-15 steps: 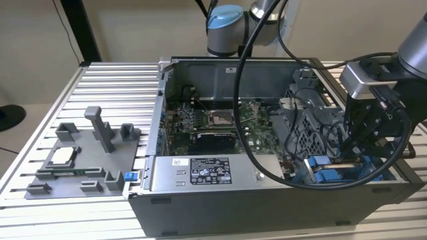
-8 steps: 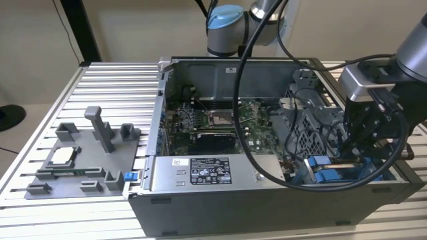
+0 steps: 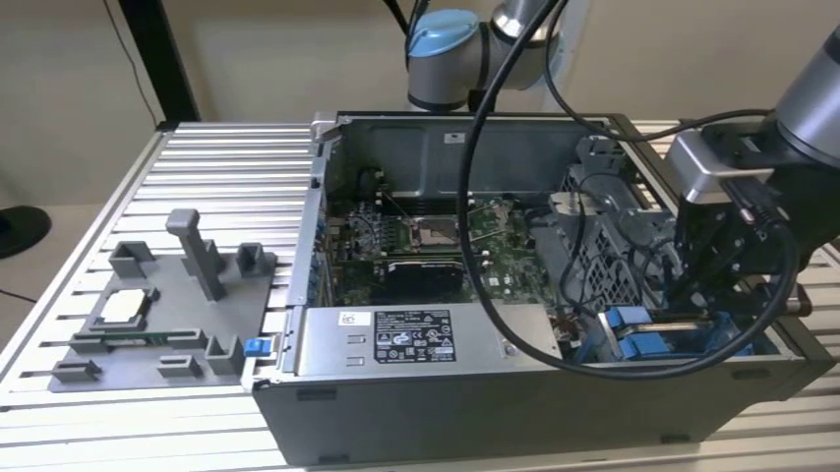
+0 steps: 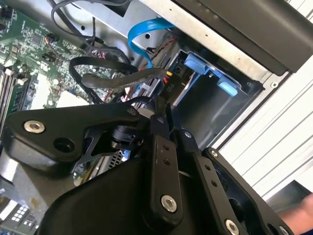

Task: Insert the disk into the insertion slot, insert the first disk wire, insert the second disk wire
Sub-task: 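Insert the second disk wire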

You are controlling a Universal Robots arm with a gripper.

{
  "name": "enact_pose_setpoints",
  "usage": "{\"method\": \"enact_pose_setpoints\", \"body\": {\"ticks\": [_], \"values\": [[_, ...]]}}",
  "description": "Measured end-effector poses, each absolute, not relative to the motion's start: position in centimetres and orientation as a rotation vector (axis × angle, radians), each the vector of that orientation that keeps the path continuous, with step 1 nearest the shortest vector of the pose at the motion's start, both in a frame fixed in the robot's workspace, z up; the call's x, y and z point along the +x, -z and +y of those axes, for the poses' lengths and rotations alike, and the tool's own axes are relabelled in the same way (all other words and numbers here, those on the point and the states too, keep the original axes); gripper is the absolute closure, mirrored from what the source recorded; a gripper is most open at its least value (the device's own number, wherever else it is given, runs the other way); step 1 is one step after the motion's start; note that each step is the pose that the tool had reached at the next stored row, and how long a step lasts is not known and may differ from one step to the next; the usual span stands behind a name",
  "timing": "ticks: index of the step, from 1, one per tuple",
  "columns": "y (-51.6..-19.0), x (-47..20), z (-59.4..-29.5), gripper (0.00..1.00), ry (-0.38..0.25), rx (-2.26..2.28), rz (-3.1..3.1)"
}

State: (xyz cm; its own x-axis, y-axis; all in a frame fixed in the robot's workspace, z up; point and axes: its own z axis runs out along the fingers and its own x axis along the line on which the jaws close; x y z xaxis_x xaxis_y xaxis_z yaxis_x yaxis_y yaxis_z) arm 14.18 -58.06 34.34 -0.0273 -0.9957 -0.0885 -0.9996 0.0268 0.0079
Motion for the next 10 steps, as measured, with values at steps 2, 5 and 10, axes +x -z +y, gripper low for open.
{"method": "enact_pose_setpoints", "body": {"ticks": [2,5,10], "values": [[-34.29,14.17,-58.02,1.0,-0.103,-2.149,2.208],[-34.29,14.17,-57.94,1.0,-0.103,-2.149,2.208],[-34.19,14.16,-57.88,1.0,-0.102,-2.149,2.208]]}}
